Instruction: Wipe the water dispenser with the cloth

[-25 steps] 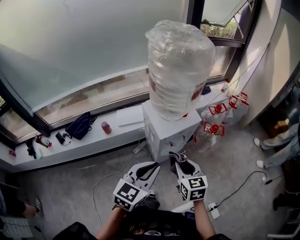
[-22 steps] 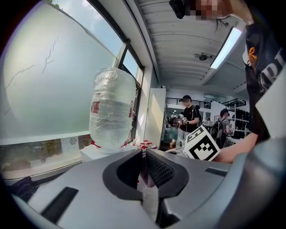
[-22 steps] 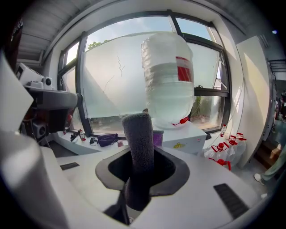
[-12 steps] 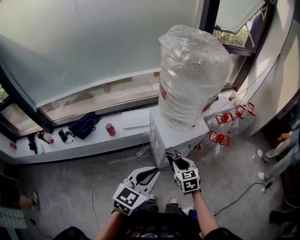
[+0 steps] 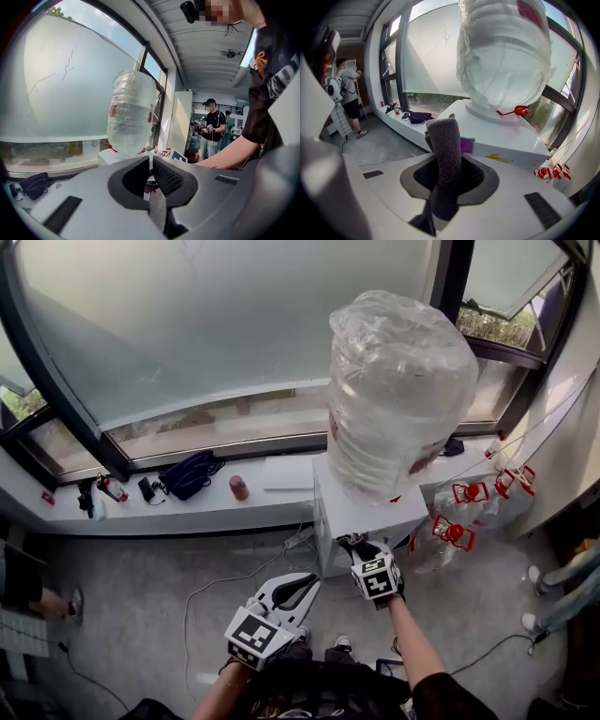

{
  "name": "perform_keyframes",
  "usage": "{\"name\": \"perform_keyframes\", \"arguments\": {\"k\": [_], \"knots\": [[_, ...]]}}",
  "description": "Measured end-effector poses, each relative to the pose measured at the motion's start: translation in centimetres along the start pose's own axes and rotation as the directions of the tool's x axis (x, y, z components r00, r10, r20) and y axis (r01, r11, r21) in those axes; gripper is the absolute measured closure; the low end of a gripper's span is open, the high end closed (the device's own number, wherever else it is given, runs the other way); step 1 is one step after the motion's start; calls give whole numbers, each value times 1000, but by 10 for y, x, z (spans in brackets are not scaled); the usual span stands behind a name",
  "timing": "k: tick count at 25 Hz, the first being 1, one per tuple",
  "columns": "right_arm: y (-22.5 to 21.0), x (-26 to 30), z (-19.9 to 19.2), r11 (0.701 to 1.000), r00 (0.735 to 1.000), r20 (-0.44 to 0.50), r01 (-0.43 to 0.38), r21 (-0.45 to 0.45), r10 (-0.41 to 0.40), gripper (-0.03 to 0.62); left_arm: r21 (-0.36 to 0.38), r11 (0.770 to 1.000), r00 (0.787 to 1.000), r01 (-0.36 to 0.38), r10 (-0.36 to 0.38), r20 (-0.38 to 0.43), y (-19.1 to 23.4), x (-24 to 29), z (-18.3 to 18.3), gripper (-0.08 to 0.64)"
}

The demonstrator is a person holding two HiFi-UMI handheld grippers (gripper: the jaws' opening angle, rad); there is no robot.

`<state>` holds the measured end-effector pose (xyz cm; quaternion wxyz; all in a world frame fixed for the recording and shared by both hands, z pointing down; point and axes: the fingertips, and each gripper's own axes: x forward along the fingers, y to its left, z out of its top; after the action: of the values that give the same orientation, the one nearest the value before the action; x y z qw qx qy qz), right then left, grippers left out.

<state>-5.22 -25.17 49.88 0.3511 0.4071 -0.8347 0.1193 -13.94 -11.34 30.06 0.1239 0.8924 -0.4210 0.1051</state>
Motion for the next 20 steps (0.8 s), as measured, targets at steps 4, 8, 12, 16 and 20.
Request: {"name": "perform_keyframes", "arguments": {"k": [4,8,12,16,20], "knots": [[-25,0,-12,999,999,-30,-24,-48,23,486,15,999,999,-34,34,-8,-15,14,3,537],[-69,-2,-30,1000,1000,-16,8,-19,-8,486,22,998,998,-58,59,-15,-30,26,5,537],[-126,-14,-47,996,996,-34,83,33,-82,486,14,997,997,-74,74,-37,-44,38,-1,537],[-174,-24,-68,989,991,-42,131,67,-129,486,13,997,995,-80,80,-65,-60,49,-10,537],[-210,-28,-84,984,986,-47,162,75,-159,486,12,996,992,-93,93,-90,-71,61,-20,537]]}}
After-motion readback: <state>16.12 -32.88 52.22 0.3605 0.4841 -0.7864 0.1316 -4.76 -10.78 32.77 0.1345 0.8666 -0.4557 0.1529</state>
